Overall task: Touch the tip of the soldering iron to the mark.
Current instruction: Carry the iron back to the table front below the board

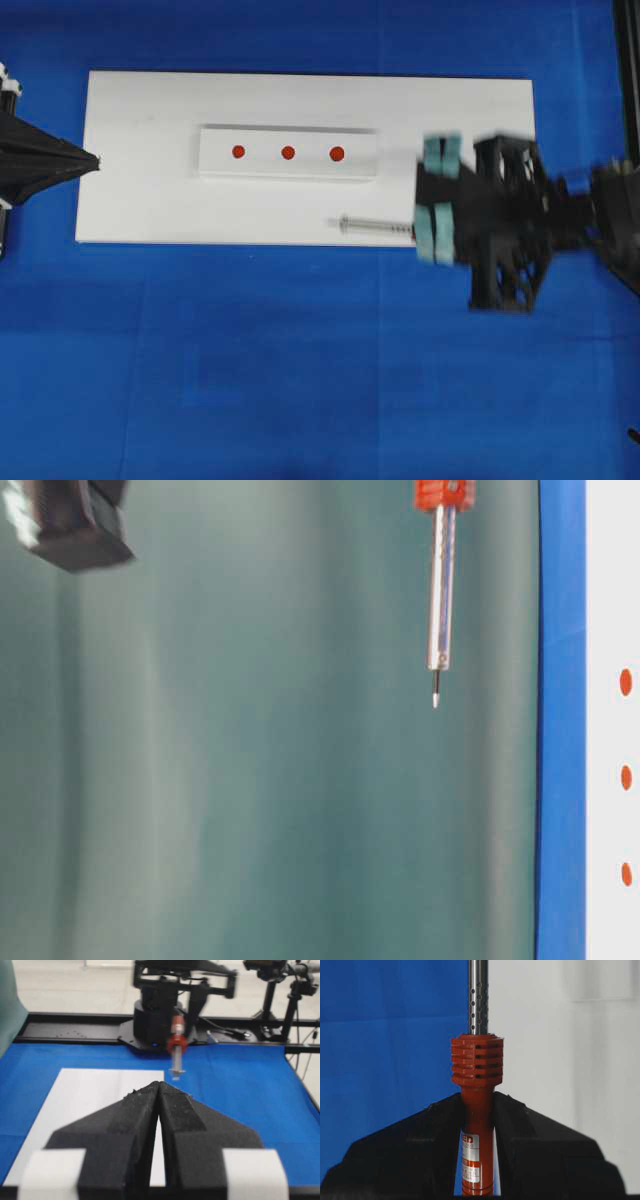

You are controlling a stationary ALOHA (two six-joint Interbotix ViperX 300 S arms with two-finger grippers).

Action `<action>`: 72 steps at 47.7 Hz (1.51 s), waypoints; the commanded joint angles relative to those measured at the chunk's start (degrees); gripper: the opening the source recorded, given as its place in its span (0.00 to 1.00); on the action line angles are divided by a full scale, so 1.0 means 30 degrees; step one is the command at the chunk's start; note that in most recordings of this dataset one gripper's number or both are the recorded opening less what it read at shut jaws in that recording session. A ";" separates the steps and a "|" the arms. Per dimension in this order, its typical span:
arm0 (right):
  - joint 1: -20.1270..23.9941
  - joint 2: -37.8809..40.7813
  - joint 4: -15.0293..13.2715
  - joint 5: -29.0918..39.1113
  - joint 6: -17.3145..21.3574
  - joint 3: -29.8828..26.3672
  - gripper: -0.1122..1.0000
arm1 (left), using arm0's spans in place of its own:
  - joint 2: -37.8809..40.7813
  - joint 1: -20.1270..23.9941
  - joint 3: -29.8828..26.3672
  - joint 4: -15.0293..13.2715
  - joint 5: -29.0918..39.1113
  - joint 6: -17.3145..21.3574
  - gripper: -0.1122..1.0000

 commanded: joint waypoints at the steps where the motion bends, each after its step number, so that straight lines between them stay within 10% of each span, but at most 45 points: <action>1: 0.1318 -0.0059 -0.0557 -0.0146 0.1230 -0.0352 0.16 | 0.0059 -0.0146 -0.0234 0.0029 -0.0234 0.0000 0.10; 15: 0.4365 0.1318 -0.1523 -0.0059 0.4453 -0.1172 0.16 | 0.0059 -0.0146 -0.0234 0.0029 -0.0293 -0.0029 0.10; 34: 0.3574 0.3604 -0.3340 -0.0557 0.3955 -0.3486 0.16 | 0.0059 -0.0234 -0.0234 0.0029 -0.0293 -0.0059 0.10; 48: 0.2754 0.6680 -0.3340 -0.1582 0.1904 -0.6709 0.16 | -0.0146 -0.0293 -0.0264 0.0029 -0.0293 -0.0088 0.10; 72: 0.1904 0.8906 -0.3340 -0.1816 0.1963 -0.8643 0.16 | -0.0410 -0.0820 -0.0293 0.0029 -0.0176 -0.0059 0.10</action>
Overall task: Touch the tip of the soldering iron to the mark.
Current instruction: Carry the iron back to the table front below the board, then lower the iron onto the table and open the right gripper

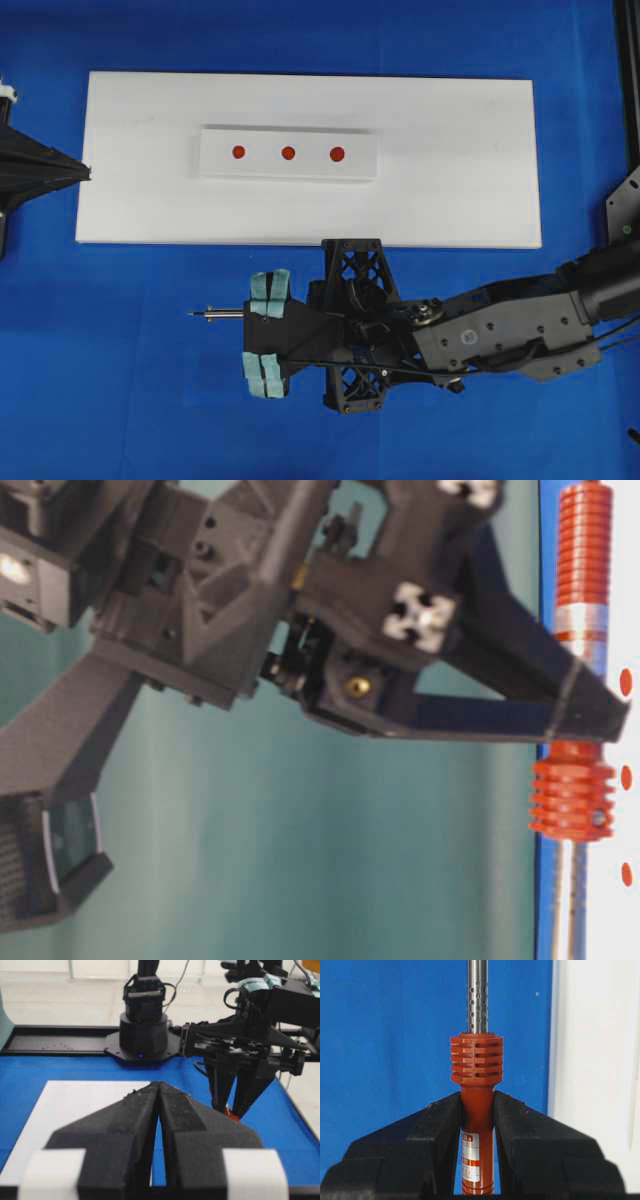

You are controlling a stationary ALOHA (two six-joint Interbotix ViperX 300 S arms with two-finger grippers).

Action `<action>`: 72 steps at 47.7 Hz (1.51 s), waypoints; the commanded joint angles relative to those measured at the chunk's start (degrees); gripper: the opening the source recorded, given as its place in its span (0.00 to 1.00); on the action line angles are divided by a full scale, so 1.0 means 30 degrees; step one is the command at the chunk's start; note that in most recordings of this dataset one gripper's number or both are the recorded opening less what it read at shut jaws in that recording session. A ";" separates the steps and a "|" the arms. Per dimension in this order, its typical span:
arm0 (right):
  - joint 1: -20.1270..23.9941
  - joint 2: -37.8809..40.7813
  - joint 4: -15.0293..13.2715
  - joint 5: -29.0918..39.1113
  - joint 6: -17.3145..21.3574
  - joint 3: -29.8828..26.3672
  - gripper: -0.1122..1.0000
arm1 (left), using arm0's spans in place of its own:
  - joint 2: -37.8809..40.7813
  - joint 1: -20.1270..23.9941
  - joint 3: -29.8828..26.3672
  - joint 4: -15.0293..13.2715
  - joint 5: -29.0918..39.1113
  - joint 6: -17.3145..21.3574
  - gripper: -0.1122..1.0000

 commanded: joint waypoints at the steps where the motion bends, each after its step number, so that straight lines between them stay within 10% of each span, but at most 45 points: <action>1: -0.0059 -0.0264 -0.0088 -0.0381 0.0117 -0.0293 0.16 | 0.0059 -0.0088 -0.0264 0.0029 -0.0088 -0.0029 0.10; 38: -0.0293 0.3223 0.0293 -0.9492 0.2227 0.3193 0.16 | 0.0059 -0.0088 -0.0176 0.0029 -0.0059 -0.0029 0.10; 72: -0.0615 0.3457 0.0527 -1.0723 0.2344 0.3545 0.16 | 0.0059 -0.0088 -0.0176 0.0059 0.0000 -0.0029 0.10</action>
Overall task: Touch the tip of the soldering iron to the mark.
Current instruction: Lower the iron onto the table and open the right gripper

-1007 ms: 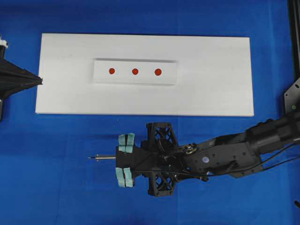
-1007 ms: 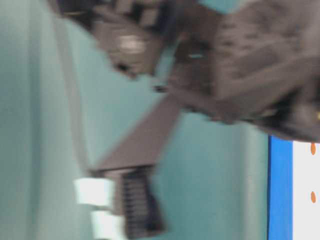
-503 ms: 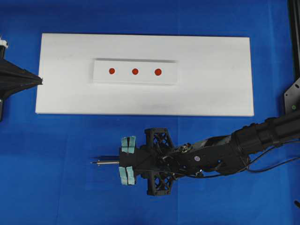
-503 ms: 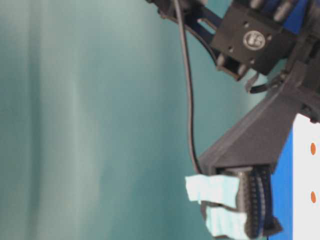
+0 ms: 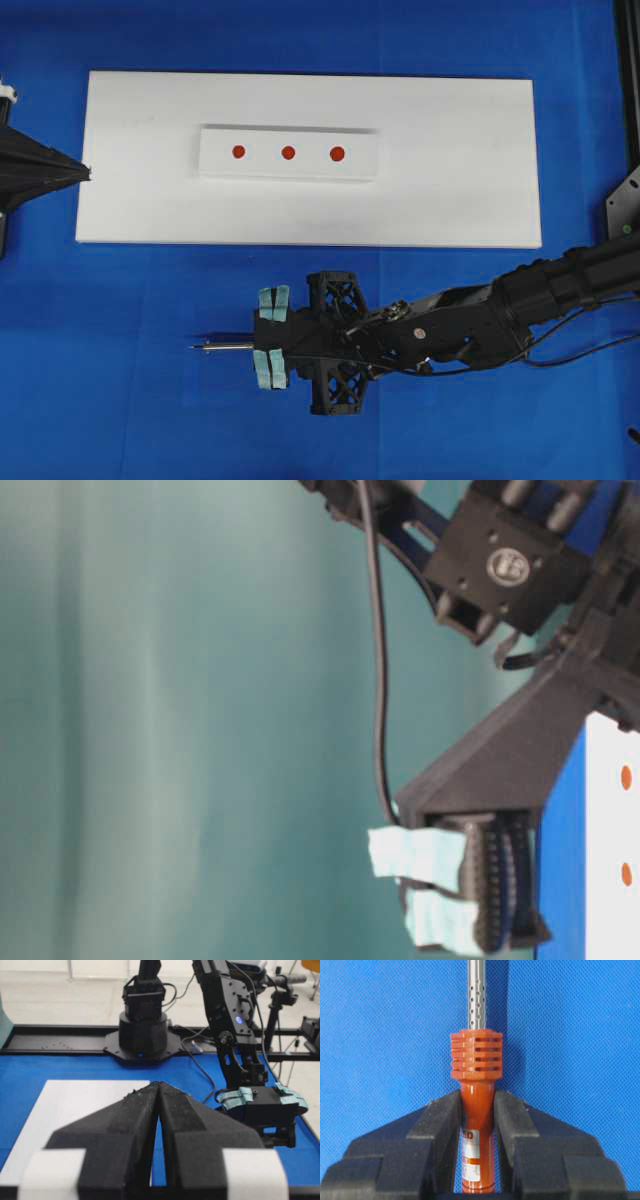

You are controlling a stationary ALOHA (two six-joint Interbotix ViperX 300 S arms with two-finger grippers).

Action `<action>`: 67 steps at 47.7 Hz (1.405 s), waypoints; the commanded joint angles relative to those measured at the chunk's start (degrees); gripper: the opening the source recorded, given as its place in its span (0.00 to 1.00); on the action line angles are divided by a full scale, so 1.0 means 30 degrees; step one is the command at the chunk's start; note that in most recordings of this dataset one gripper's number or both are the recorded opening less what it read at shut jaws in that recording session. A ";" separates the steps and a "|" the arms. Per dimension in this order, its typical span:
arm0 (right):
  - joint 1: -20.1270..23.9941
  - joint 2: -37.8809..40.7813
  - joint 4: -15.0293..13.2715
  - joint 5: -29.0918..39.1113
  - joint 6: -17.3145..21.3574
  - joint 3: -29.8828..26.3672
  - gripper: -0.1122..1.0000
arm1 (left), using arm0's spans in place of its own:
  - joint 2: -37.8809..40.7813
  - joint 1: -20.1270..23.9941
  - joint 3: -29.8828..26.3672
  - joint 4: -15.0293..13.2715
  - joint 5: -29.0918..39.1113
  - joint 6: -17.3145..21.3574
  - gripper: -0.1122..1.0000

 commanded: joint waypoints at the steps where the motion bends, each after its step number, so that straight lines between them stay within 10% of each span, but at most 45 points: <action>1: -0.0059 -0.0293 0.0117 -0.0117 0.0059 -0.0117 0.16 | 0.0059 -0.0088 -0.0176 0.0029 -0.0088 -0.0029 0.10; 20: 0.0000 -0.0410 0.0146 -0.0029 0.0059 -0.0264 0.19 | 0.0059 -0.0088 -0.0205 0.0029 -0.0088 -0.0029 0.10; 36: 0.0029 -0.1611 0.0088 0.0908 0.0029 -0.0381 0.95 | 0.0059 -0.0234 -0.0176 0.0029 0.0029 -0.0029 0.10; 67: 0.0469 -0.6533 -0.0352 0.7383 -0.0557 -0.0791 0.94 | 0.0059 -0.0293 -0.0205 0.0029 0.0029 0.0000 0.10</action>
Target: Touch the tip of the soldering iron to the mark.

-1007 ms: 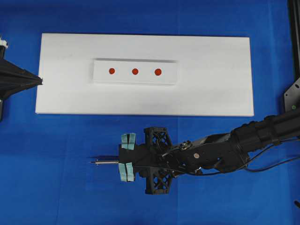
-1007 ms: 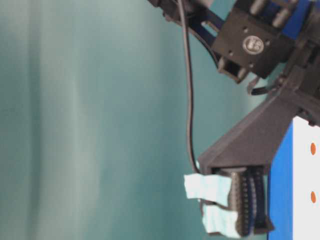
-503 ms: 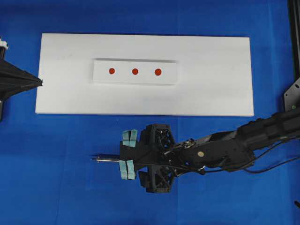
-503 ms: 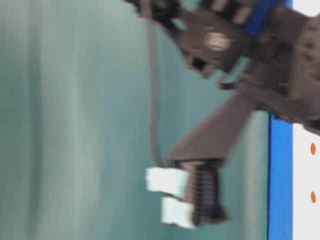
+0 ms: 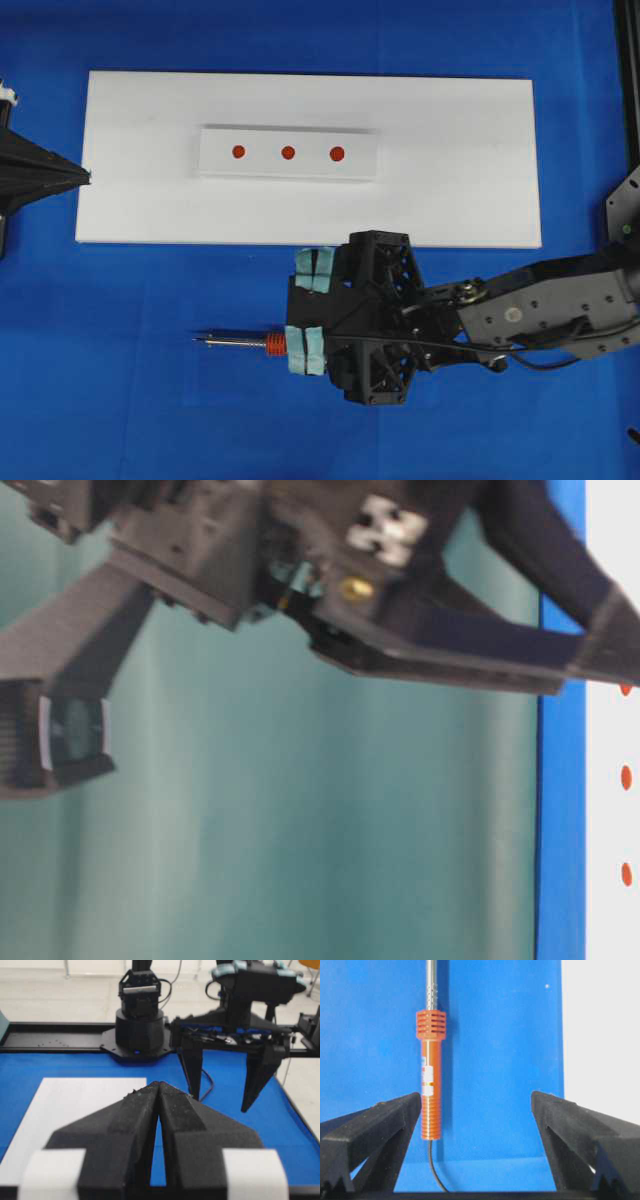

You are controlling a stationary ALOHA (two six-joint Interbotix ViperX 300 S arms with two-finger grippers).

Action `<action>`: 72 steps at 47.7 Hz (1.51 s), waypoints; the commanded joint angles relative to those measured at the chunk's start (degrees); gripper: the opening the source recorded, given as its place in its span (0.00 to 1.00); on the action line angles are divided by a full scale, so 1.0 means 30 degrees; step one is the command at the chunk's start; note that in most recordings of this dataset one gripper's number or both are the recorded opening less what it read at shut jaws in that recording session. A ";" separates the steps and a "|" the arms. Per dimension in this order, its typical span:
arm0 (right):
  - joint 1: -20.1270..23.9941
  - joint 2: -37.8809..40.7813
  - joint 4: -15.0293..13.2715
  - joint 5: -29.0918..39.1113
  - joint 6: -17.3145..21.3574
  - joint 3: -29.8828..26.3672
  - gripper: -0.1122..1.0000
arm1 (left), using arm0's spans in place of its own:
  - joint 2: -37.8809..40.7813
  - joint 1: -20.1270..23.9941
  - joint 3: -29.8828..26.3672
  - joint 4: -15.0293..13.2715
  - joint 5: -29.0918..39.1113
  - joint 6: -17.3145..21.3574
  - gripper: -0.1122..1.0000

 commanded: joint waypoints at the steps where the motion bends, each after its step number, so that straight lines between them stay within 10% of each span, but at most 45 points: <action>1: 0.0088 -0.0586 -0.0059 0.0029 -0.0029 -0.0293 0.94 | 0.0059 -0.0088 -0.0176 0.0029 -0.0088 0.0000 0.10; 30: -0.6123 -0.0937 0.0029 -0.0293 -0.4277 -0.0234 0.92 | 0.0059 -0.0146 -0.0176 0.0029 -0.0088 -0.0029 0.10; 41: -0.6357 -0.1670 0.0029 -0.0820 -0.4395 0.0293 0.92 | 0.0059 -0.0146 -0.0205 0.0029 -0.0088 -0.0029 0.10; 72: -0.6357 -1.5059 0.0000 -0.3574 -0.4189 0.9463 0.90 | 0.0059 -0.0146 -0.0205 0.0029 0.0000 -0.0410 0.10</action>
